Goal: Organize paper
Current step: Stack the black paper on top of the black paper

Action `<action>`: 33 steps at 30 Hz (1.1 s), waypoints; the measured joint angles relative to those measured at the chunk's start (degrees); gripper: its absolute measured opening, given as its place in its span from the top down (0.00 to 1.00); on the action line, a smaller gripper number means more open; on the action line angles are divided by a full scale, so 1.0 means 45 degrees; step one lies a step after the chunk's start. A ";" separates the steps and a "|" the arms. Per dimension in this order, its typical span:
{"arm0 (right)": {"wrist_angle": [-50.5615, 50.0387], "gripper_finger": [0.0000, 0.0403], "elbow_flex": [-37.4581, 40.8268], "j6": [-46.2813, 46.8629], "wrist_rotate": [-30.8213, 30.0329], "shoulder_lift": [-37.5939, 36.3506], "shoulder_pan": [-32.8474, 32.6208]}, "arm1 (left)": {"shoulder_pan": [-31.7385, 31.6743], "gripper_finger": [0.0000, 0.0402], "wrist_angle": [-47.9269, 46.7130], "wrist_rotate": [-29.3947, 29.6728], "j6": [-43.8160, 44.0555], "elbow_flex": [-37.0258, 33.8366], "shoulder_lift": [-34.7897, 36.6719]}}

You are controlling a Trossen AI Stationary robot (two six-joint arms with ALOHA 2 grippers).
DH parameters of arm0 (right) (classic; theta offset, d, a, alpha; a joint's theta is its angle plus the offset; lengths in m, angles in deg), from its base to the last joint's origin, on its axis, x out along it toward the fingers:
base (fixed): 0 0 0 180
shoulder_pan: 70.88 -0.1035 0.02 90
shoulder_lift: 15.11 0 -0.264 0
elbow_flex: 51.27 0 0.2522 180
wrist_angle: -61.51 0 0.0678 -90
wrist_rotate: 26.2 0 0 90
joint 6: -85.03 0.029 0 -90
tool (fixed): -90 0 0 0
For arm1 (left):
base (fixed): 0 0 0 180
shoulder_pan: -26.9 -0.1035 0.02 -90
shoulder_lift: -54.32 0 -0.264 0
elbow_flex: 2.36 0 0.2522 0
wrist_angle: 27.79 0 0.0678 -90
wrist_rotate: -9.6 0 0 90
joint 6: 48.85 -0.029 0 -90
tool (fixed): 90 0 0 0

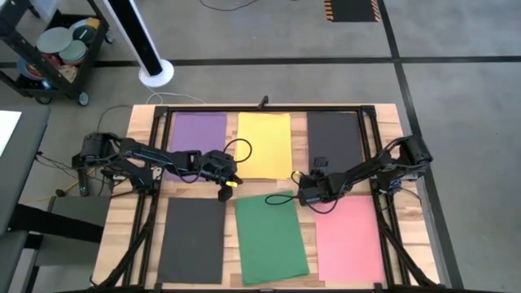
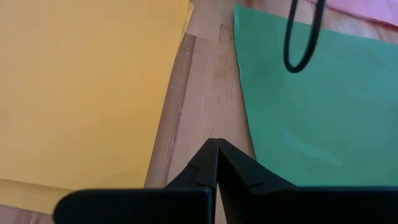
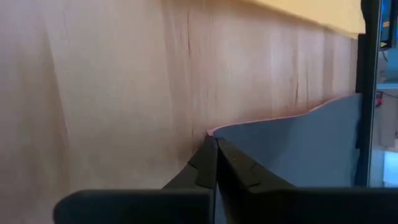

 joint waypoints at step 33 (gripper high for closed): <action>-0.5509 1.00 -0.2820 0.4200 0.8177 -0.6064 -0.1717 | 0.0771 1.00 0.0099 0.0102 -0.0102 0.0000 -0.0002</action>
